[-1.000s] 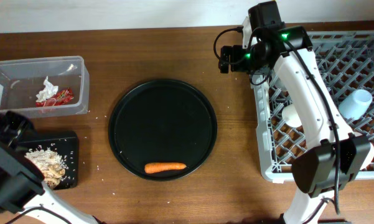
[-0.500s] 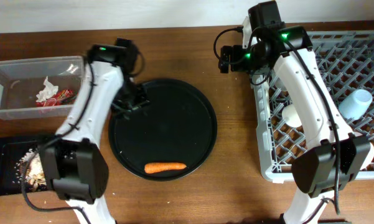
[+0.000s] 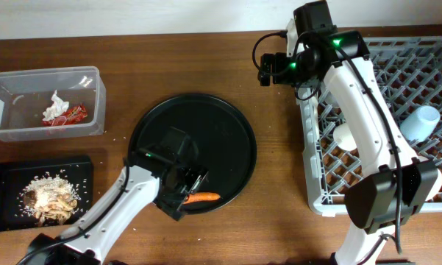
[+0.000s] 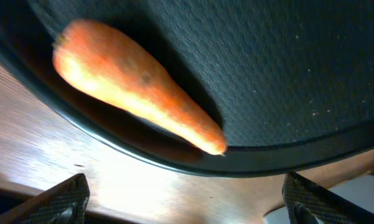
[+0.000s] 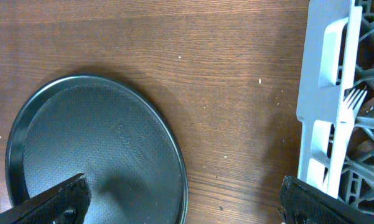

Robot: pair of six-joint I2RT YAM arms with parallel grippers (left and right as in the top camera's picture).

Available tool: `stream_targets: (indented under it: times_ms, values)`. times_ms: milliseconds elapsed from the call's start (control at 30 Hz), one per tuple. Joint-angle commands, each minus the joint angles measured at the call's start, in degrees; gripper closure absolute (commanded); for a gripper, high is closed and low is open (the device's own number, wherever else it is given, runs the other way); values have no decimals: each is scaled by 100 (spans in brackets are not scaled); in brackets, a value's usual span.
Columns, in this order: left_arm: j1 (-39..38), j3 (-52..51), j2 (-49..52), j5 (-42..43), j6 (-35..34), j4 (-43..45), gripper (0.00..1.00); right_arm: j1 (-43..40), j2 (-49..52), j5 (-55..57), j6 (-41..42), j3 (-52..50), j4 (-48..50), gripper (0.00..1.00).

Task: Sort waste into correct bins and load items into the dishwasher rack
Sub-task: 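Reach the left gripper to the carrot and grasp it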

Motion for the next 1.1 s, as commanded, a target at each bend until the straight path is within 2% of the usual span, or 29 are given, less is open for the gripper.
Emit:
stream_targets:
  times_ms: [0, 100, 133, 333, 367, 400, 433, 600, 667, 700, 800, 933, 967, 1067]
  values:
    - [-358, -133, -28, -442, -1113, 382, 1, -17, -94, -11, 44, 94, 9, 1]
    - [-693, -144, -22, -1154, -1626, 603, 1, -17, -96, -11, 44, 94, 9, 1]
    - [-713, -170, -15, -1285, -1781, 605, 5, -17, -96, -11, 44, 94, 9, 1]
    - [-713, -179, 693, -1283, -1816, 1008, 8, -17, -96, -11, 44, 94, 9, 1]
    - [-713, -179, 723, -1340, -1816, 1016, 11, -17, -96, -13, 44, 94, 9, 1]
    - [-713, -179, 723, -1543, -1816, 1012, 21, -17, -96, -11, 46, 94, 9, 1]
    - [-713, -179, 730, -1604, -1816, 1025, 24, -17, -94, -11, 44, 94, 9, 1]
    - [-713, -179, 1233, -1670, -1818, 1235, 24, -17, -94, -11, 46, 94, 9, 1]
    - [-713, -179, 1235, -2000, -1816, 1224, 26, -17, -96, -11, 46, 94, 9, 1]
    - [-713, -179, 1235, -2055, -1816, 1226, 31, -17, -96, -13, 44, 94, 9, 1]
    - [-713, -181, 1237, -2343, -1818, 1226, 34, -17, -96, -11, 44, 94, 9, 1]
    - [-713, -179, 1237, -2487, -1818, 1316, 50, -17, -94, -11, 44, 94, 9, 1]
    - [-713, -179, 1237, -2490, -1816, 1314, 58, -17, -96, -11, 44, 94, 9, 1]
    - [-713, -179, 1237, -2481, -1812, 1309, 63, -17, -96, -11, 46, 94, 9, 1]
